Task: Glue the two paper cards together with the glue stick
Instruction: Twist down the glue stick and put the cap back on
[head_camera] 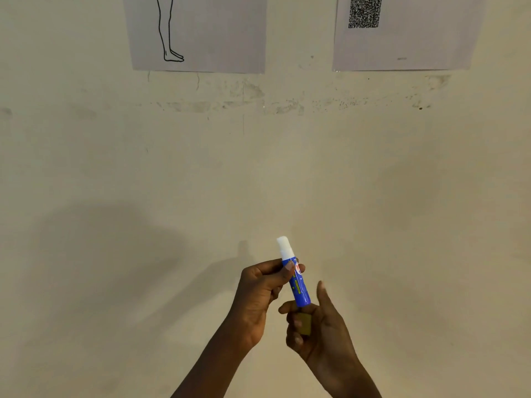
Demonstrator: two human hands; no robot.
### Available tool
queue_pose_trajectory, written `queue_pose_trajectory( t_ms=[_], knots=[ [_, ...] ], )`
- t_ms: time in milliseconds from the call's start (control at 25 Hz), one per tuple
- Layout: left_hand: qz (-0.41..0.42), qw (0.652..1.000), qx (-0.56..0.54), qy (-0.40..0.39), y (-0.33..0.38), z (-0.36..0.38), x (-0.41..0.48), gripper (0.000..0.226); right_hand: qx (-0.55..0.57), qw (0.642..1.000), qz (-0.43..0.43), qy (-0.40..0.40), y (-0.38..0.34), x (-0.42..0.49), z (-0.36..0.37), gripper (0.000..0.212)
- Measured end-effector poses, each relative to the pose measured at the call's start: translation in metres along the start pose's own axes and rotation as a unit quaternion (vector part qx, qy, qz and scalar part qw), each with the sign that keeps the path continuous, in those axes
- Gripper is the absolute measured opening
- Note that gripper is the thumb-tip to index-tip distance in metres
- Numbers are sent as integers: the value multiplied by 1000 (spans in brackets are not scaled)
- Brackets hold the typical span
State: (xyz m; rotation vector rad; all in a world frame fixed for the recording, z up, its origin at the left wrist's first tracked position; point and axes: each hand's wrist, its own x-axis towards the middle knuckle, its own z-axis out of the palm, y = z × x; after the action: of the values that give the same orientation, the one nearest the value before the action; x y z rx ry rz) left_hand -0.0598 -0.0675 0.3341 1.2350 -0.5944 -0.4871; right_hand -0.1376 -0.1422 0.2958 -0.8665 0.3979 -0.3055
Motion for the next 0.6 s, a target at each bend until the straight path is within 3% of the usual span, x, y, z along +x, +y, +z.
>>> queue_pose_trajectory(
  t_ms=[120,200,320,480,560,600],
  knots=[
    [1,1000,6,9,0,-2,-3,14,77,996,-2,-36,4,-1,4,40],
    [1,1000,3,31,-2,-3,-3,14,72,997,-38,-16,7,-1,7,37],
    [8,997,8,73,-4,-4,-4,14,-24,989,-136,61,13,4,9,28],
    [17,996,12,89,-2,-5,-7,8,-218,916,-310,130,19,5,11,4],
    [11,997,12,78,3,-7,-8,10,-253,893,-340,148,19,2,13,5],
    [7,998,14,69,6,-8,-8,11,-247,903,-320,143,17,-1,15,14]
  ],
)
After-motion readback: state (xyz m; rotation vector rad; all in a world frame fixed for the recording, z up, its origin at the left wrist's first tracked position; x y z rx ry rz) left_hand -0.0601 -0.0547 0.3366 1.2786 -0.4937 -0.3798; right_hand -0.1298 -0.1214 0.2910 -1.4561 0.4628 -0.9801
